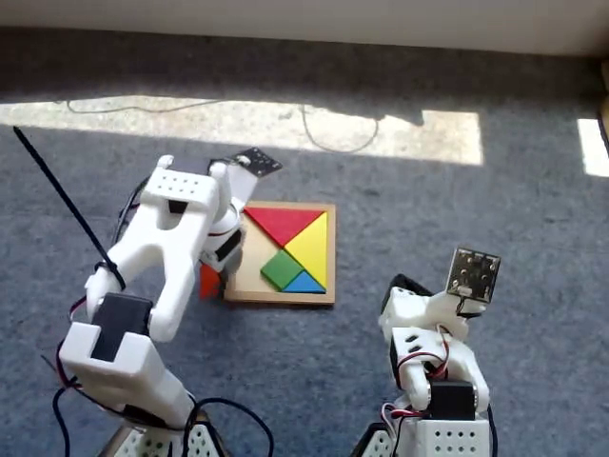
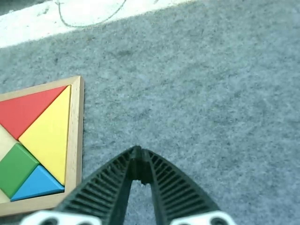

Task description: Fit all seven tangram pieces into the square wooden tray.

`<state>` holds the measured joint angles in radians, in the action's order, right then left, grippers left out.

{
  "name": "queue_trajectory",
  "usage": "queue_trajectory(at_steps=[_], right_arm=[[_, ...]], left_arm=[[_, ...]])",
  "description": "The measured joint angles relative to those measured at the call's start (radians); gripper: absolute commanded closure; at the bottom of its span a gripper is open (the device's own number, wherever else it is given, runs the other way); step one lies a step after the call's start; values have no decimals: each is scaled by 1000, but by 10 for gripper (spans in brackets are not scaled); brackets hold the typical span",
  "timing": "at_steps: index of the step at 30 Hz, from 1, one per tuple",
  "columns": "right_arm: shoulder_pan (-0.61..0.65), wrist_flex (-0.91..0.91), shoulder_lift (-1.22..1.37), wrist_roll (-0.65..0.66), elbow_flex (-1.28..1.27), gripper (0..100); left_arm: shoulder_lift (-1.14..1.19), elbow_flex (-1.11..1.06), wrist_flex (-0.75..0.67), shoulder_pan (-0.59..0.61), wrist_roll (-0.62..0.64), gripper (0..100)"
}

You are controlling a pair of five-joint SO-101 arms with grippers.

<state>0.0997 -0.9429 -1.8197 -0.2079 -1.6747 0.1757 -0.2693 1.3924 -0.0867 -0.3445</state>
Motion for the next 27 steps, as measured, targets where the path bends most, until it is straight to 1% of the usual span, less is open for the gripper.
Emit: queue_trajectory(at_steps=[5, 13, 18, 22, 27], right_arm=[[0, 0, 0, 0, 0, 994], [0, 0, 0, 0, 0, 994], [0, 0, 0, 0, 0, 994], [0, 0, 0, 0, 0, 994], [0, 0, 0, 0, 0, 994]], left_arm=[[0, 0, -28, -64, 160, 919], [0, 0, -147, -63, 364, 919], [0, 0, -153, -63, 430, 919], [0, 0, -189, -63, 473, 919], [23, 0, -207, -63, 486, 918]])
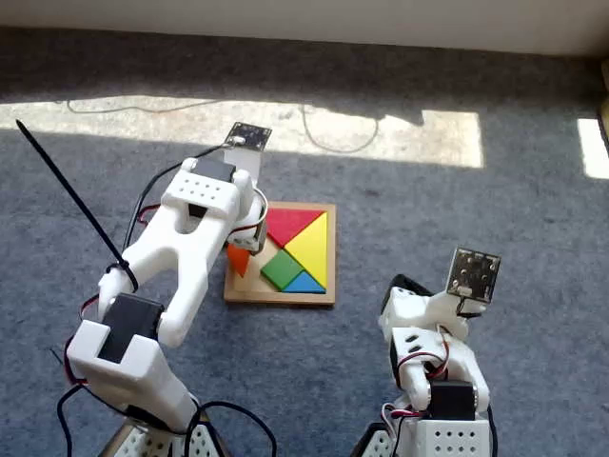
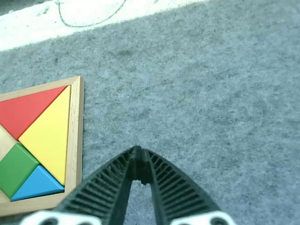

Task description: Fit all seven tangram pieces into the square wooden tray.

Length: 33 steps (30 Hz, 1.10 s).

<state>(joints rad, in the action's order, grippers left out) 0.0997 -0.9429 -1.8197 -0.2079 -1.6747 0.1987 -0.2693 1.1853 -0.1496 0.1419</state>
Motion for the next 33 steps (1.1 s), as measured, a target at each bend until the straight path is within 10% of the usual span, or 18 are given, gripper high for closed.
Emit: queue_trajectory(at_steps=[8, 33], right_arm=[[0, 0, 0, 0, 0, 994], [-25, 0, 0, 0, 0, 994]], left_arm=[[104, 84, 2, 0, 3, 731], [55, 46, -60, 101, 2, 730]])
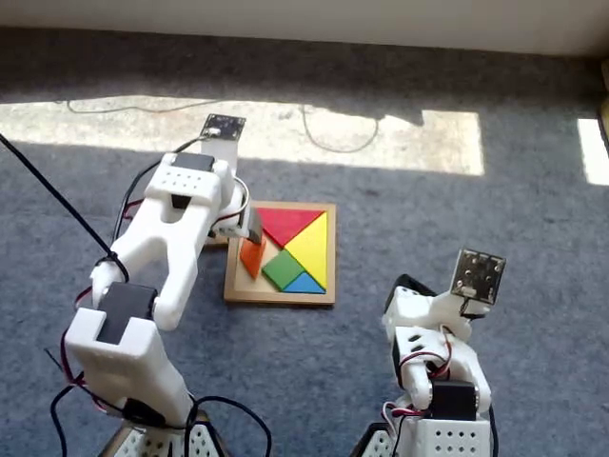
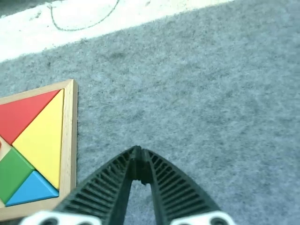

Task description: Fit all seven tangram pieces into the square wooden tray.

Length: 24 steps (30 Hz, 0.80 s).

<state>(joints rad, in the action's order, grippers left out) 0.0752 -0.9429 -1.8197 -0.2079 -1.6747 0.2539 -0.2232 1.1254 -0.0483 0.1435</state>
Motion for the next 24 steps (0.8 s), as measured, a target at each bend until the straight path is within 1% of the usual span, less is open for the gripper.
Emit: queue_trajectory(at_steps=[7, 10, 13, 19, 24], right_arm=[[-3, 0, 0, 0, 0, 994], [-3, 0, 0, 0, 0, 994], [-3, 0, 0, 0, 0, 994], [-3, 0, 0, 0, 0, 994], [-3, 0, 0, 0, 0, 994]], left_arm=[[-6, -61, -112, 40, 2, 730], [11, -46, -126, 43, 0, 730], [57, 17, -103, 57, 0, 730], [152, 161, -12, 77, 0, 731], [155, 183, 31, 91, 3, 731]])
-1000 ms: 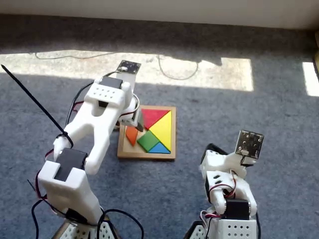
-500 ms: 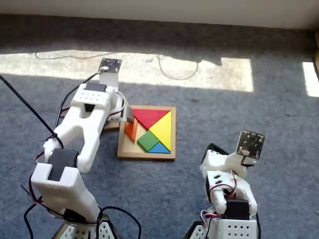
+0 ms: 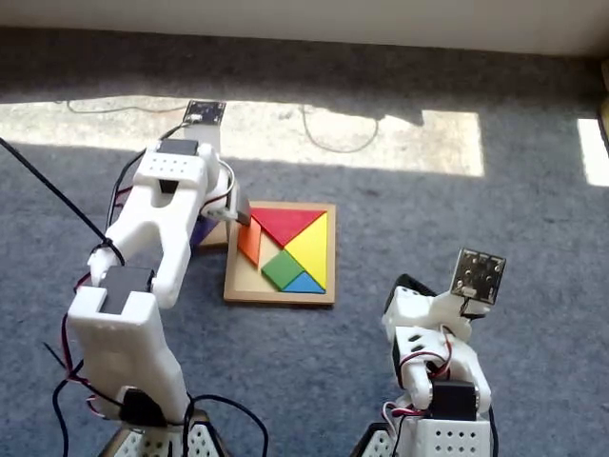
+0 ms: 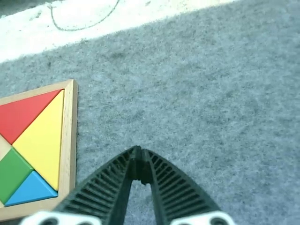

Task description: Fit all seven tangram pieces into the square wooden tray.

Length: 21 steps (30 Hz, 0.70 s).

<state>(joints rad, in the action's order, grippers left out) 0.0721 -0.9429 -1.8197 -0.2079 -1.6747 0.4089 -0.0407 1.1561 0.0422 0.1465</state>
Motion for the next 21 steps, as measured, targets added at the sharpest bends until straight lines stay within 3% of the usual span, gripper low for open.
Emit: queue_trajectory(at_steps=[10, 21], right_arm=[[0, 0, 0, 0, 0, 994], [0, 0, 0, 0, 0, 994]], left_arm=[[-157, -35, 84, 66, -3, 730], [-164, -104, 66, 74, -245, 730]])
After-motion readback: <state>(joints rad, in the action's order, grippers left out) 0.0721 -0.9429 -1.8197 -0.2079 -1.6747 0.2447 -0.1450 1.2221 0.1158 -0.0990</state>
